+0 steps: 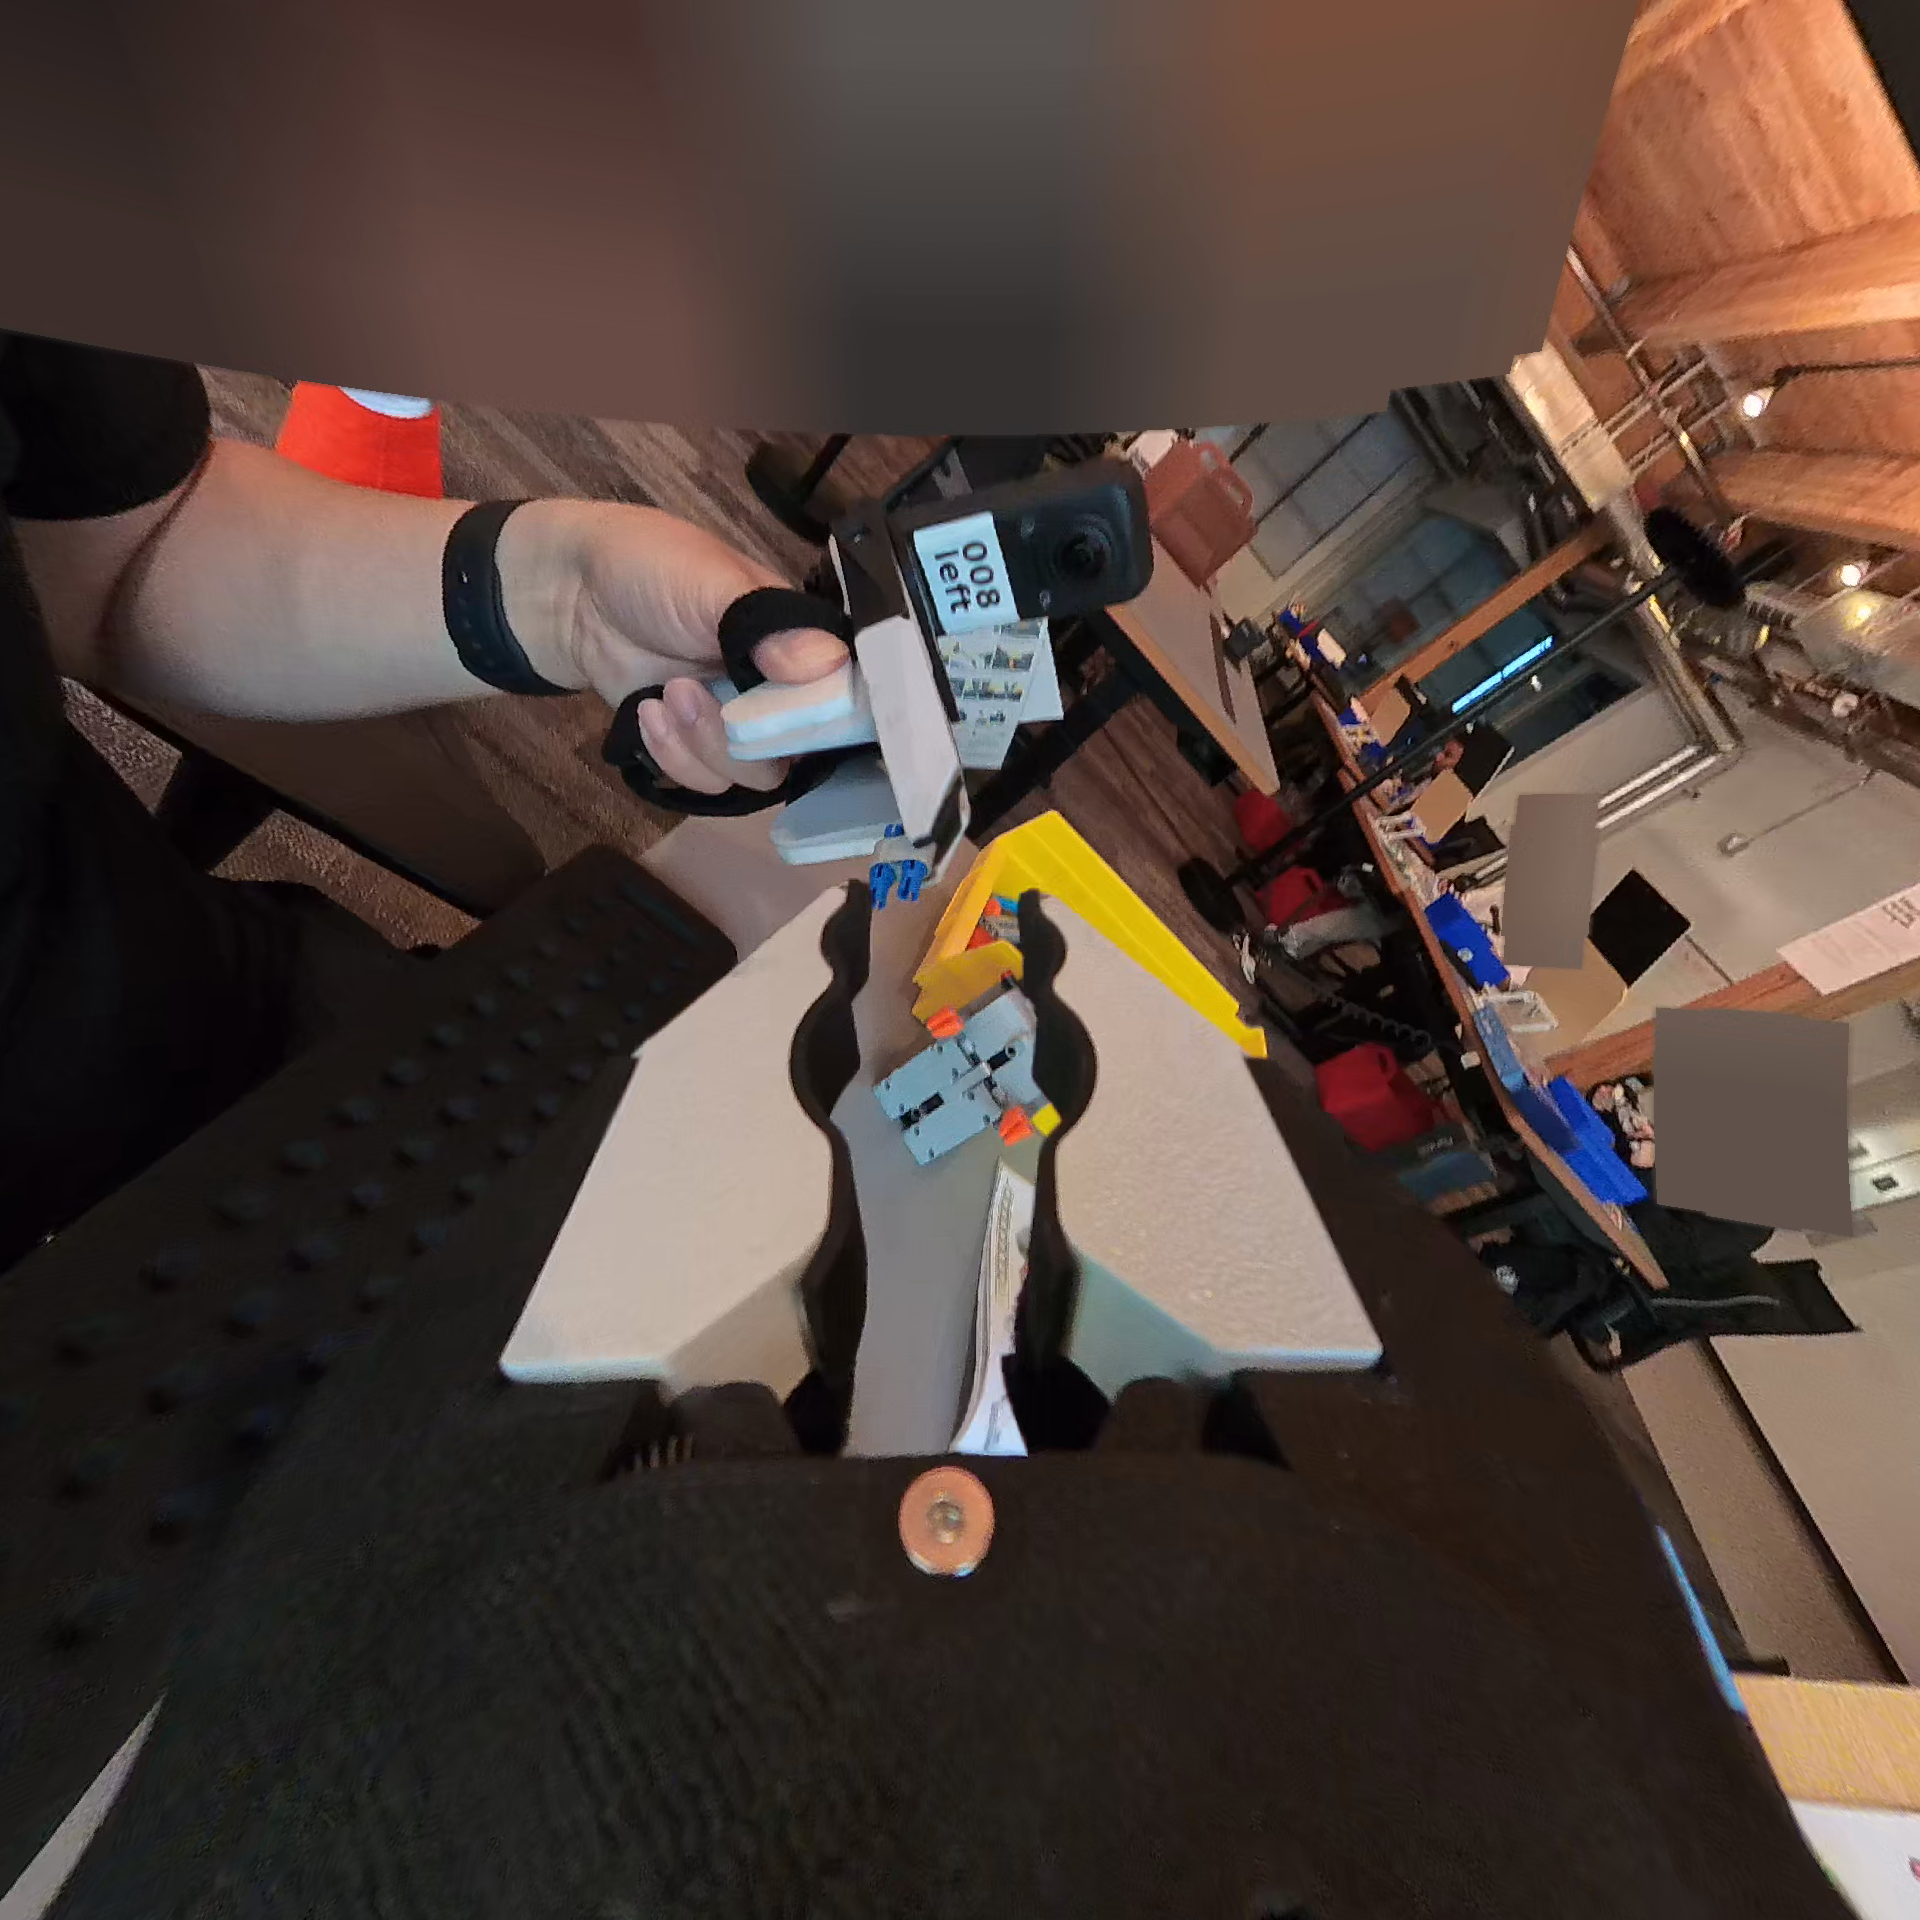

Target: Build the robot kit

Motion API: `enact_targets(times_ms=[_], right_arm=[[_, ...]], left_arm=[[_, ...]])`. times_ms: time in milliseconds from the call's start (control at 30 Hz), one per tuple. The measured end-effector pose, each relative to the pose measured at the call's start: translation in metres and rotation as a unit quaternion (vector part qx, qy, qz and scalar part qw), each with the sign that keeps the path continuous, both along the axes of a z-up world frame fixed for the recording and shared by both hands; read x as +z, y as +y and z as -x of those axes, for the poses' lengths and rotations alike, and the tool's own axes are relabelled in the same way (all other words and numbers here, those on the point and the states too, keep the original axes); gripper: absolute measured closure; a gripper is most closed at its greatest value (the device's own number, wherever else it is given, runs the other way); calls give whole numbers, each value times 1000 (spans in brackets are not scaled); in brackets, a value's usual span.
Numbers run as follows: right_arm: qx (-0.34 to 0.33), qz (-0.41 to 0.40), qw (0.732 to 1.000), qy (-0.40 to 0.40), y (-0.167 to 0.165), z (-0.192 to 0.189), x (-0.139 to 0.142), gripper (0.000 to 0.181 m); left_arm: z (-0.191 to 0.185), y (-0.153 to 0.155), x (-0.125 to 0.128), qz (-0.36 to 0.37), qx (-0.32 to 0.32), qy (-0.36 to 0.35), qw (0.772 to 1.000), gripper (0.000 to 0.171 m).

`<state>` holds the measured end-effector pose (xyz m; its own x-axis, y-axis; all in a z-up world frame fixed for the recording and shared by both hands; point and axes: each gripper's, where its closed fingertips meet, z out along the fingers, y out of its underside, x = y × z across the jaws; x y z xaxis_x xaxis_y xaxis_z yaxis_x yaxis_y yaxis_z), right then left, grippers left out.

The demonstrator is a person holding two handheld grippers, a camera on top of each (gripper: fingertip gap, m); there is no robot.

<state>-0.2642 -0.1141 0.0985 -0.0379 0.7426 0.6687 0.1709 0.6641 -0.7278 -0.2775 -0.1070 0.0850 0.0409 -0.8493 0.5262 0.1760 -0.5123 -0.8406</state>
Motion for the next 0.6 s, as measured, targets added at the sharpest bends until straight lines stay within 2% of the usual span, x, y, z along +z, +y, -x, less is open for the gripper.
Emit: enact_targets(times_ms=[200,233,300,367,433,533,600], right_arm=[[18,3,999,30,-7,0,10,181],[15,5,999,46,-7,1,14,167],[11,6,1000,17,-6,2,6,181],[5,2,1000,-5,-5,6,-2,181],[8,-4,1000,19,-8,9,4,181],[5,-15,1000,2,-10,13,-1,178],[10,-17,999,35,-14,15,9,176]], left_arm=[[2,-8,9,-21,9,-4,1000,166],[2,-10,10,-25,11,-4,1000,166],[2,-12,13,-29,13,-7,999,166],[3,-13,15,-29,14,-15,999,166],[3,-12,15,-28,14,-16,999,166],[1,-13,15,-24,8,-20,999,166],[0,-12,15,-18,5,-23,1000,166]])
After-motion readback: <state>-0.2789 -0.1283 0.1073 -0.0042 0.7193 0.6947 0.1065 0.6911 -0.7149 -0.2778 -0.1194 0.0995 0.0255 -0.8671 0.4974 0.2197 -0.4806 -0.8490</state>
